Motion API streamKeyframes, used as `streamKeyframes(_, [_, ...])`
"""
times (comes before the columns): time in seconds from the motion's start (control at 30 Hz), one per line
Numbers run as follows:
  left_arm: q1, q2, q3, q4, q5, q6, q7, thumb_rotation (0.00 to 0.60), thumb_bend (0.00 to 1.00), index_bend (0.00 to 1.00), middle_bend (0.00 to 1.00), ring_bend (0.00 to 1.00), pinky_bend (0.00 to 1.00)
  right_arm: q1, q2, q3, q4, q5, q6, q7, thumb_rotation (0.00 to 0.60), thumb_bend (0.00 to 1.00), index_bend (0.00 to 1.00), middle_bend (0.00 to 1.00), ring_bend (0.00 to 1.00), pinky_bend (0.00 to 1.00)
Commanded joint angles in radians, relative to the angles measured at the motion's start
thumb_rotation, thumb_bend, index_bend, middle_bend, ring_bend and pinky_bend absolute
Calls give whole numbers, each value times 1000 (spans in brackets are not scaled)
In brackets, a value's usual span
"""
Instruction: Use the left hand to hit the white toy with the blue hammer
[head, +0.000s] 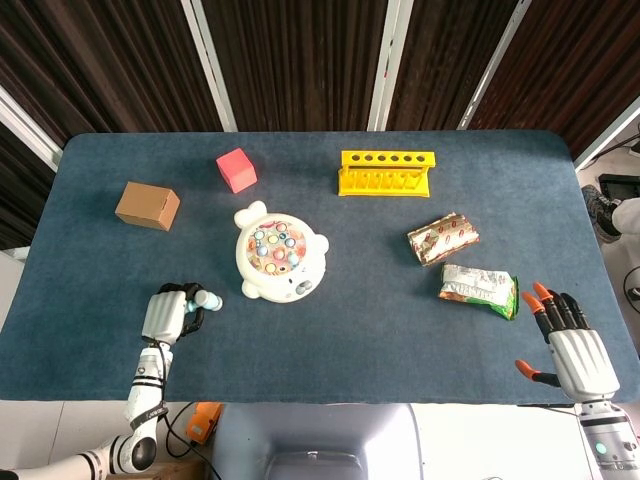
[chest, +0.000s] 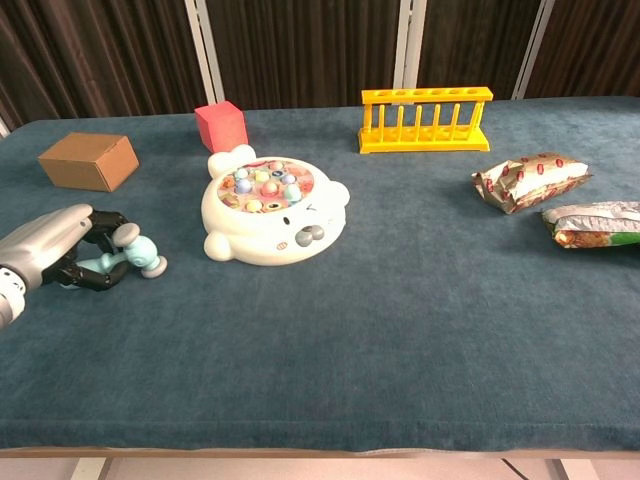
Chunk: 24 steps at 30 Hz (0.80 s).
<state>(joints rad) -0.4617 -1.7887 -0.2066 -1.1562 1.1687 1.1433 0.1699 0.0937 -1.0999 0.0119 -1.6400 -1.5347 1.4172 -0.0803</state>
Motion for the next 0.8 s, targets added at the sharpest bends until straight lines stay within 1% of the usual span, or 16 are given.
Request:
streamKeyframes(0.03, [-1, -2, -1, 3, 0, 1, 0, 600, 448, 428, 430, 368, 251, 0, 0, 0, 0, 0, -1, 1, 600, 268, 0, 0, 0, 0])
streamKeyframes(0.23, [-3, -8, -2, 11, 0, 1, 2, 600, 440, 468, 465, 392, 259, 0, 1, 0, 0, -1, 2, 3, 600, 268, 0, 0, 0, 0])
streamKeyframes(0.6, [-7, -18, -9, 29, -4, -6, -11, 600, 436, 494, 490, 418, 278, 0, 0, 0, 2, 0, 0, 0, 600, 269, 0, 0, 0, 0])
streamKeyframes(0.8, [-8, -28, -12, 46, -4, -2, -19, 600, 454, 524, 529, 452, 311, 0, 0, 0, 2, 1, -1, -1, 600, 268, 0, 0, 0, 0])
